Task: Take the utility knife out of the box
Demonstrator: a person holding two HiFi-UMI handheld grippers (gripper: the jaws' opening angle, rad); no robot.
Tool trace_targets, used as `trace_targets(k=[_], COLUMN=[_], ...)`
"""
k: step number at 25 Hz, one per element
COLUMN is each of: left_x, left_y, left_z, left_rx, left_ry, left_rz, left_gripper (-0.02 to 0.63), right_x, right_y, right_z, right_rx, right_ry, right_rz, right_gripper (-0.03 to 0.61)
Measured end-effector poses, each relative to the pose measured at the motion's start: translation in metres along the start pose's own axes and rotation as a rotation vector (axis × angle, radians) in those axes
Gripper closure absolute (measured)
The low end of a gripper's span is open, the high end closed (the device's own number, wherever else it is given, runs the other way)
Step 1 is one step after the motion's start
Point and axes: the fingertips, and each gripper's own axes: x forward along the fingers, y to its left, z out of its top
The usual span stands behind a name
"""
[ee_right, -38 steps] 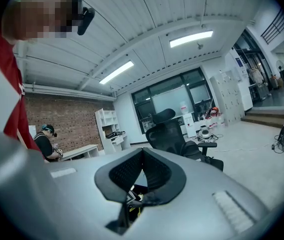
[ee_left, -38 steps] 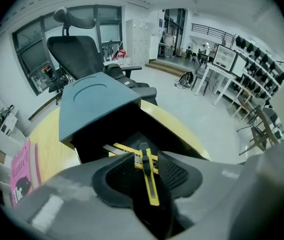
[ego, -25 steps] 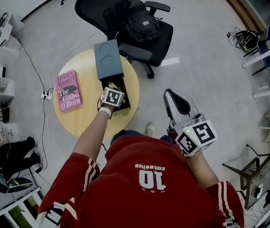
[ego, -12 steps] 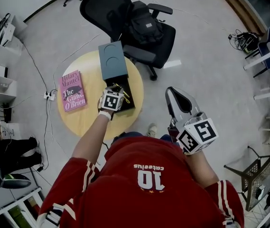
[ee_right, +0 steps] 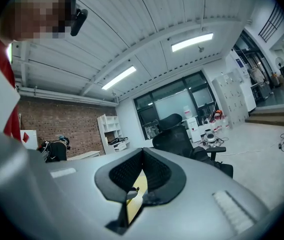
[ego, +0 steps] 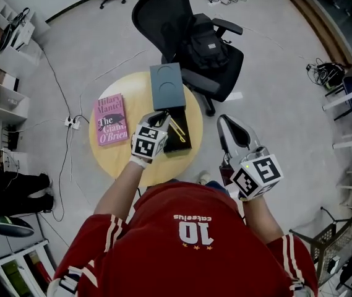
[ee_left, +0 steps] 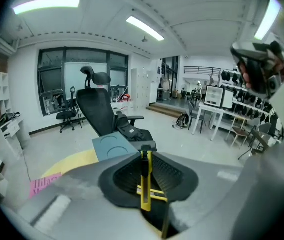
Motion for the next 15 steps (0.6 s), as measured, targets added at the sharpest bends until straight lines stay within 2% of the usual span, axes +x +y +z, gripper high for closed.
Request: trace_targets(k=[9,15], left_x=[-0.105,-0.168], left_y=[0.035,0.064], left_z=[0.094,0.13], left_rx=[0.025,0.028], left_ry=[-0.271,-0.378], left_rz=[0.036,0.077], left_gripper=[0.541,0.541], right_x=[0.043,0.065], right_y=[0.031,0.056], right_z=[0.022,0.035], right_rx=[-0.035,-0.054], right_ry=[-0.019,-0.038], right_rz=[0.047,0.081], right_gripper=[0.581,0.581])
